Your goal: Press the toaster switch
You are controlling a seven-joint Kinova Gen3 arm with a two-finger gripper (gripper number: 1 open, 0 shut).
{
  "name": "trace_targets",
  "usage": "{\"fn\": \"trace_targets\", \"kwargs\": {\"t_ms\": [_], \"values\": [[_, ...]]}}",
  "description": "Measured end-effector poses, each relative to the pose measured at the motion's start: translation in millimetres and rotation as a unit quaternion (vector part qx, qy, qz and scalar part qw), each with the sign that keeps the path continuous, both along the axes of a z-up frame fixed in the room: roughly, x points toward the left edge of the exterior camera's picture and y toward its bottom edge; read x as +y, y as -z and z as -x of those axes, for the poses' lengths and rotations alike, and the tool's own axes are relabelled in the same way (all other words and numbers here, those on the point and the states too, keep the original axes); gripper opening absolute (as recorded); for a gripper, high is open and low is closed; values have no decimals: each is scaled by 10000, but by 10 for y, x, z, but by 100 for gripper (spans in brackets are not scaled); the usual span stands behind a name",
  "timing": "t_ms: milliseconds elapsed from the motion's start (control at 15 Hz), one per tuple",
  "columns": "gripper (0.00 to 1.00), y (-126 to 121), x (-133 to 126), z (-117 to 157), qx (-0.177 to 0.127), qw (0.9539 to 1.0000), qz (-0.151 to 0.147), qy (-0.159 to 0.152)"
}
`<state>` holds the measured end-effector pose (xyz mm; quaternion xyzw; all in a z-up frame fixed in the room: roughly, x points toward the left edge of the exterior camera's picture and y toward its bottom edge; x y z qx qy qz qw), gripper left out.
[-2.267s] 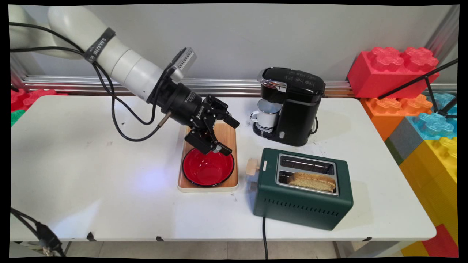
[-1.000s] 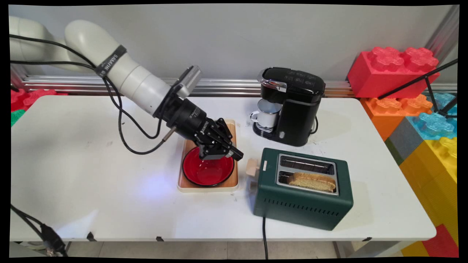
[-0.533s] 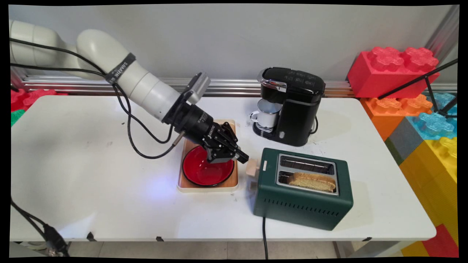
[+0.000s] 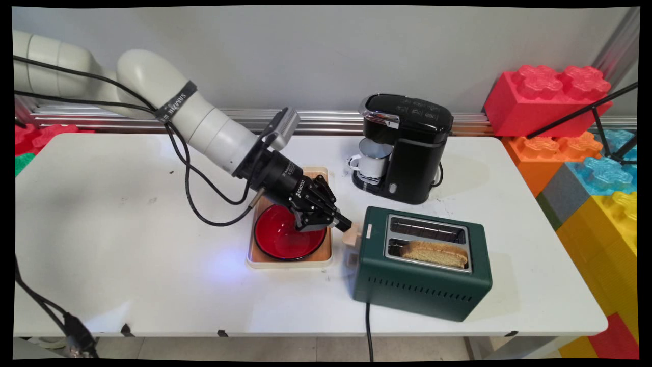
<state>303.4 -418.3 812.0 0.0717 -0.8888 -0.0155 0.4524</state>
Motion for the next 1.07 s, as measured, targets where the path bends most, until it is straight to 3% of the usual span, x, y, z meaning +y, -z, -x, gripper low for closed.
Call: {"fn": "trace_targets", "kwargs": {"t_ms": [1067], "values": [[0,133,-44,152,-128,9999,25,19]]}}
